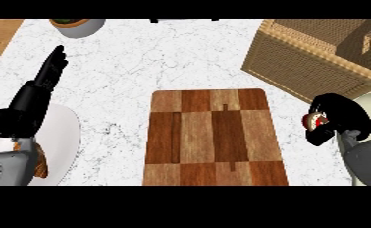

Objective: Pick the cupcake from the cutting board and place it in the basket

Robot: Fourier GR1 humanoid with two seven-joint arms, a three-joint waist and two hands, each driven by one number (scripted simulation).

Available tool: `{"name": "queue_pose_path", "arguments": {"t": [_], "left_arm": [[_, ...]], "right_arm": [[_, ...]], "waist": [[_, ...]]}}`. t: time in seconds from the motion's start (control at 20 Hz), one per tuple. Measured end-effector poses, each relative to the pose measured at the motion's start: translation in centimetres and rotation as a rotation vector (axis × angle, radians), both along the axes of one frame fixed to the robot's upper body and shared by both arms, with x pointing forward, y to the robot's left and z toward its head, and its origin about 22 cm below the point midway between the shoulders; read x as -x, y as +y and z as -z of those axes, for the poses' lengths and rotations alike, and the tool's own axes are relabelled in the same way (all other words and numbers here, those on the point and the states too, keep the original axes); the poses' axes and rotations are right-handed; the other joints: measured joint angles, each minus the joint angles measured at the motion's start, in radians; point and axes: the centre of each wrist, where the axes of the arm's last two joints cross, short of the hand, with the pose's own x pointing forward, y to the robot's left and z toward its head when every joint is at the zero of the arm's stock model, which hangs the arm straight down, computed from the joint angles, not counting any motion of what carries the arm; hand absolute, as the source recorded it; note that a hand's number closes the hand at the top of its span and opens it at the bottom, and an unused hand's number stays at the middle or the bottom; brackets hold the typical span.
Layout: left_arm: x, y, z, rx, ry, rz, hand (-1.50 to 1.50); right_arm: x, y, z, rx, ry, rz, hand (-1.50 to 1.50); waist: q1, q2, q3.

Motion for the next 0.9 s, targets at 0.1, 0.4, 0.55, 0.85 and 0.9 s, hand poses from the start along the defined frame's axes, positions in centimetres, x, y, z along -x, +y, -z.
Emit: {"name": "queue_pose_path", "arguments": {"t": [0.1, 0.4, 0.55, 0.85, 0.9], "left_arm": [[0.2, 0.1, 0.1, 0.004, 0.001, -0.008, 0.0], [0.4, 0.0, 0.2, 0.003, -0.002, -0.001, 0.0], [0.5, 0.0, 0.2, 0.0, 0.002, -0.004, 0.0], [0.2, -0.4, -0.1, -0.006, 0.001, 0.018, 0.0], [0.2, -0.4, -0.1, -0.005, -0.001, 0.022, 0.0]], "right_arm": [[0.4, -5.4, -1.3, 0.05, -0.057, 0.077, 1.5], [2.0, -15.9, -6.5, 0.077, -0.388, 0.197, 1.5], [1.7, -17.6, -9.7, -0.02, -0.624, 0.2, 1.5], [2.1, -20.2, -16.7, -0.212, -0.947, 0.115, 1.5], [2.3, -20.6, -18.0, -0.231, -0.976, 0.098, 1.5]], "waist": [[-0.008, 0.002, 0.002], [-0.001, 0.004, 0.004], [-0.003, -0.001, 0.004], [0.017, 0.0, 0.001], [0.022, 0.001, 0.0]]}}
